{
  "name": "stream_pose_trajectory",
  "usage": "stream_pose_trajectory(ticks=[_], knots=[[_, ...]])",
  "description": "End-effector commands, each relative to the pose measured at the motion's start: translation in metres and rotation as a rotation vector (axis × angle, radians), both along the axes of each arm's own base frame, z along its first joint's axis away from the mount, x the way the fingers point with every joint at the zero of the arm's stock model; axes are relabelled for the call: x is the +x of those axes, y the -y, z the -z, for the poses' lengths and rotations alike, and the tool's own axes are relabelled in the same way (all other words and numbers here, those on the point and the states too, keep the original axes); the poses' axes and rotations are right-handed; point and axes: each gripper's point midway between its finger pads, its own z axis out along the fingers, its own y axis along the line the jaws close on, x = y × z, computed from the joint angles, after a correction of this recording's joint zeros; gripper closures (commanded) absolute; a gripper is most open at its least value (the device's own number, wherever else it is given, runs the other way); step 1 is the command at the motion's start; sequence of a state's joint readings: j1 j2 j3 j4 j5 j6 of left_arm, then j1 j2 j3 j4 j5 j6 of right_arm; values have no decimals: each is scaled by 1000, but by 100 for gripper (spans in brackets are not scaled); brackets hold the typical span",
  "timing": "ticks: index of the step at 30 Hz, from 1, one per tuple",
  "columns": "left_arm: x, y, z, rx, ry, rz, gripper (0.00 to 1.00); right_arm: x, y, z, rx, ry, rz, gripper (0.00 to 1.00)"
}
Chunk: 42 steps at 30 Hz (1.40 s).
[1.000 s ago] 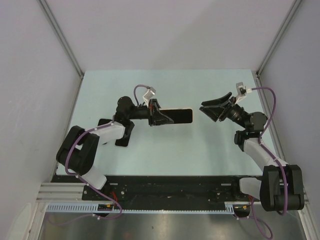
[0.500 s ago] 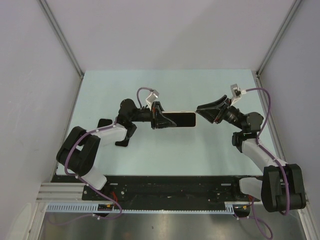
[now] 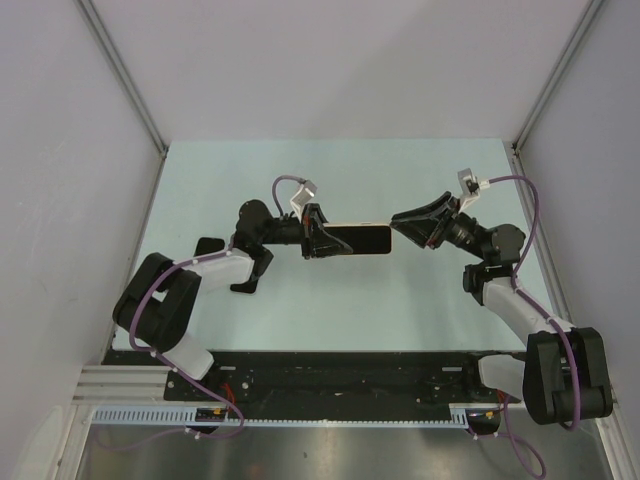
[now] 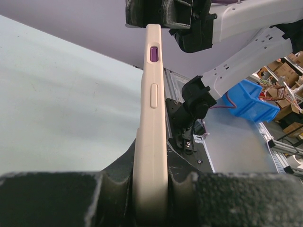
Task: Take the phone out of the phone case
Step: Remove the phone case from the phone.
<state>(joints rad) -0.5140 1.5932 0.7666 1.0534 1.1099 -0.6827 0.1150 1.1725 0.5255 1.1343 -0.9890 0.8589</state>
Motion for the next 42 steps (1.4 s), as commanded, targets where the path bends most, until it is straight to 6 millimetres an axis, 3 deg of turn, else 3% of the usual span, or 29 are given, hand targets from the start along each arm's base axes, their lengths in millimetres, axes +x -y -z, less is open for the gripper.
stream_pose_trajectory(ticks=[1,24,31,42], knots=[[-4,1,-23,-63,89,2,100,-10,-3,-6,-11,61,-27,63],[-16,4,-19,-59,116,61,99,-15,-6,-6,11,7,-75,78],[-23,5,-20,-62,138,84,100,-12,-6,-3,38,-93,-92,90],[-30,6,-21,-67,165,104,100,-7,-4,-2,58,-145,-78,92]])
